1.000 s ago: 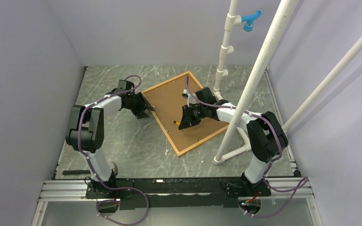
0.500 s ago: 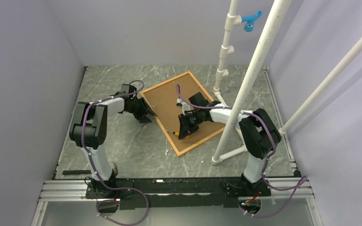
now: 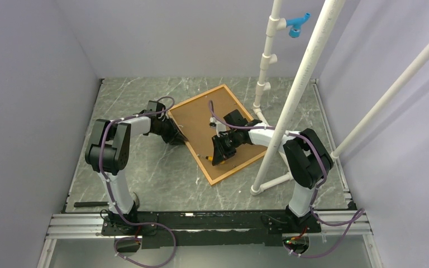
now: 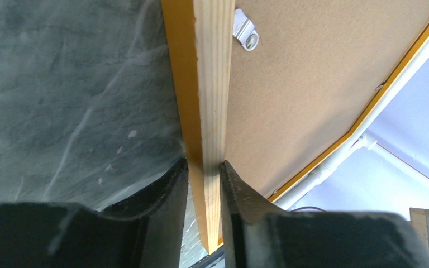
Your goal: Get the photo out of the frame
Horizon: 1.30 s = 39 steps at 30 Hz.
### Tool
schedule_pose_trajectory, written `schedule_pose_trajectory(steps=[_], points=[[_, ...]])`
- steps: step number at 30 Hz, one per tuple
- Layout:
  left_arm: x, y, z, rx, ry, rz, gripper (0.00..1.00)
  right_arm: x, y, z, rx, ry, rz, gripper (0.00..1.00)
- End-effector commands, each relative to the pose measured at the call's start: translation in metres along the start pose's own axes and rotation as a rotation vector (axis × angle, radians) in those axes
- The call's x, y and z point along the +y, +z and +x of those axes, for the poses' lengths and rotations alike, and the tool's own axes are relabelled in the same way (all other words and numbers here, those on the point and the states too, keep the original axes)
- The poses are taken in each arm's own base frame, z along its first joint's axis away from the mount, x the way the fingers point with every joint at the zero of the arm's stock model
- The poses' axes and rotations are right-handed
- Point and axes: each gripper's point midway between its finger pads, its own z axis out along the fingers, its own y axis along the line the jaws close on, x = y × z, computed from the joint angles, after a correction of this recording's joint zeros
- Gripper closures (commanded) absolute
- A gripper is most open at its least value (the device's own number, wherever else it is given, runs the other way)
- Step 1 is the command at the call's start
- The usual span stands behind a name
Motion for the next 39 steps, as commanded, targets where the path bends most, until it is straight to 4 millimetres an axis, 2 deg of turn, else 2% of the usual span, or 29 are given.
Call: schedule_pose_trajectory(steps=[1,12,24,29,31,34,39], points=[[0.005,0.006,0.0,0.004,-0.005,-0.025,0.72,0.011,-0.007,0.004,0.0,-0.036,-0.021,1.0],[0.006,0.006,-0.001,0.001,0.0,-0.031,0.77,0.005,-0.005,0.011,0.016,-0.018,-0.003,1.0],[0.005,0.006,0.001,0.006,-0.005,-0.027,0.78,-0.008,0.008,-0.017,-0.088,0.063,0.061,1.0],[0.005,0.006,0.003,0.012,-0.007,-0.022,0.79,-0.018,0.008,-0.021,-0.109,0.099,0.125,1.0],[0.002,0.004,0.002,0.01,-0.002,-0.012,0.79,-0.012,0.006,-0.024,-0.125,0.087,0.096,1.0],[-0.009,-0.001,-0.001,0.006,0.038,0.018,0.76,0.005,0.003,-0.035,-0.146,0.047,0.015,1.0],[-0.029,-0.023,-0.017,-0.068,0.122,0.089,0.59,0.013,0.005,-0.058,-0.166,0.011,-0.035,1.0]])
